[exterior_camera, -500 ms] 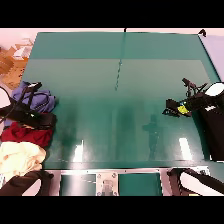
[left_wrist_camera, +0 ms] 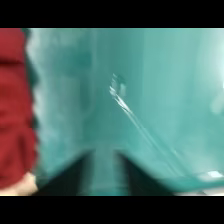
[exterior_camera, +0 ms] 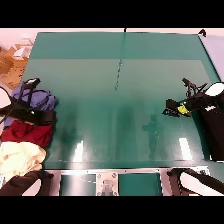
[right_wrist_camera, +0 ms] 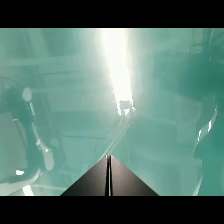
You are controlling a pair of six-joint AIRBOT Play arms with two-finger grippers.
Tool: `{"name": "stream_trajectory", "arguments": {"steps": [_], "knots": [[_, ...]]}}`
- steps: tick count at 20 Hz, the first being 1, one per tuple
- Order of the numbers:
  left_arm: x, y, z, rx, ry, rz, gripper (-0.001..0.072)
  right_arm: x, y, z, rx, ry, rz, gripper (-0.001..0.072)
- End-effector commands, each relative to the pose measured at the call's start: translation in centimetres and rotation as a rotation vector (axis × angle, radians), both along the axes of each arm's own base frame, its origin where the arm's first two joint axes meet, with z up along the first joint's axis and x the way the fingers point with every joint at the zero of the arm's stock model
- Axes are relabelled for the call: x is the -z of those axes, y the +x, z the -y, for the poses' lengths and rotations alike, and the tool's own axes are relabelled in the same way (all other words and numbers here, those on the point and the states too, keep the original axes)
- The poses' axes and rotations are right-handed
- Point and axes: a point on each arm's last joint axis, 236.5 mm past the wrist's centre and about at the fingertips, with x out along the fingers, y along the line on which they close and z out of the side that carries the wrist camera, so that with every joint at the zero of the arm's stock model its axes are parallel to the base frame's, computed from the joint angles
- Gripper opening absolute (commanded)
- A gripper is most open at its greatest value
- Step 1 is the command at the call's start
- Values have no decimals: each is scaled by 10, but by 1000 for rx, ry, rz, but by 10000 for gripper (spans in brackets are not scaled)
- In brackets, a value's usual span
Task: Fold the shirts.
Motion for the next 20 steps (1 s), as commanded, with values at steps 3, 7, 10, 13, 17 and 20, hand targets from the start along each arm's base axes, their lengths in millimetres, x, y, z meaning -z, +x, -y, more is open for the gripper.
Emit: {"name": "stream_trajectory", "arguments": {"steps": [3, 7, 10, 13, 17, 20], "knots": [[-31, 56, -120, 42, 558, 248, 710, 0, 0, 0, -1, 0, 0, 10], [-22, 91, -149, 42, 641, 296, 710, 0, 0, 0, 0, 1, 0, 11], [31, 92, -170, 31, 636, 137, 711, 0, 0, 0, 0, 1, 0, 11], [80, 109, -169, 72, 603, 86, 711, 0, 0, 0, 0, 0, 0, 11], [113, 142, -157, 129, 567, 157, 644, 0, 0, 0, 0, 1, 0, 11], [104, 152, -158, 124, 571, 174, 33, 0, 0, 0, 0, 0, 0, 11]]}}
